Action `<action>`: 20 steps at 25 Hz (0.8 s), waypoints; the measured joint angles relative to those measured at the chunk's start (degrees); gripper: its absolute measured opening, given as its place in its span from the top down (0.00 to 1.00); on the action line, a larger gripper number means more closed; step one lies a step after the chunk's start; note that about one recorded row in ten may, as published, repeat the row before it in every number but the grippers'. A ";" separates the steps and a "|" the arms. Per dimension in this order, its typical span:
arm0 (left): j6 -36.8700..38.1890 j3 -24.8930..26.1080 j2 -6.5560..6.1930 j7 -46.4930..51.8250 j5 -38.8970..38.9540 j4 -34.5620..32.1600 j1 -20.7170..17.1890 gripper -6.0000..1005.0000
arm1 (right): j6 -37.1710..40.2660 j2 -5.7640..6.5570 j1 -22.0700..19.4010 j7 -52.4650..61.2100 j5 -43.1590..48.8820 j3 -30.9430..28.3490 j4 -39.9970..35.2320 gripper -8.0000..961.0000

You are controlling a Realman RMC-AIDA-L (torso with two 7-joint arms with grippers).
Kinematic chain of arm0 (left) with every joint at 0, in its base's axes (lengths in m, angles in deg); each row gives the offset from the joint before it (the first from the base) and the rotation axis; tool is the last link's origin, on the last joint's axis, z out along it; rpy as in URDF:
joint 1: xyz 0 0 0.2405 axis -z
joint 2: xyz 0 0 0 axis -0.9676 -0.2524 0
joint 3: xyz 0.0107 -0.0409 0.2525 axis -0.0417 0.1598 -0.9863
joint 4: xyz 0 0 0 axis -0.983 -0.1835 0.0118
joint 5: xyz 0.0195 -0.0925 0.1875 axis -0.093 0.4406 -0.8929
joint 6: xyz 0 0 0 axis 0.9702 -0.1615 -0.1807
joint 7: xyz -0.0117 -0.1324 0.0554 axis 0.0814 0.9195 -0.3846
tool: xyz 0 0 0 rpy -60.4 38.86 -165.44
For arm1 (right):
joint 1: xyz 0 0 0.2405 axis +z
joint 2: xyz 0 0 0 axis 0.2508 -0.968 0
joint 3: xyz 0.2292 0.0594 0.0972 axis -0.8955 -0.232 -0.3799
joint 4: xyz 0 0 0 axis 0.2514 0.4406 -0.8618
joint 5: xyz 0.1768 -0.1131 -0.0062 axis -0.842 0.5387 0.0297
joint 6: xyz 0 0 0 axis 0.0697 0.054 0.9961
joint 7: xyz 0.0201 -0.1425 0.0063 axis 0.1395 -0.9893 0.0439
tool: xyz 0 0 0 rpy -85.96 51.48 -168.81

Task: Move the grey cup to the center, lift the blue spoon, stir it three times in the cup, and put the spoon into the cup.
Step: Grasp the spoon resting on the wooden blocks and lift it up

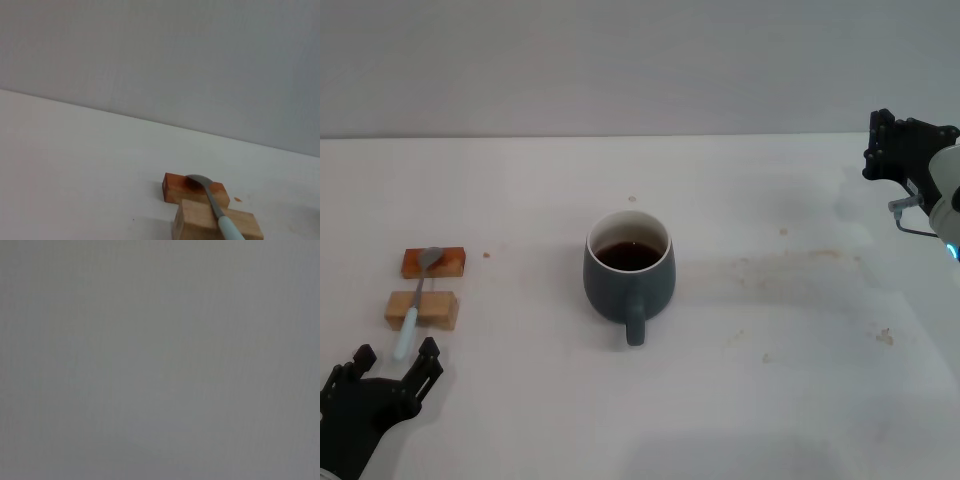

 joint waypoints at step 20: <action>-0.22 0.46 -0.13 -0.45 0.14 -0.35 1.61 0.39 | -0.86 -0.22 -0.82 0.00 0.04 0.00 0.83 0.96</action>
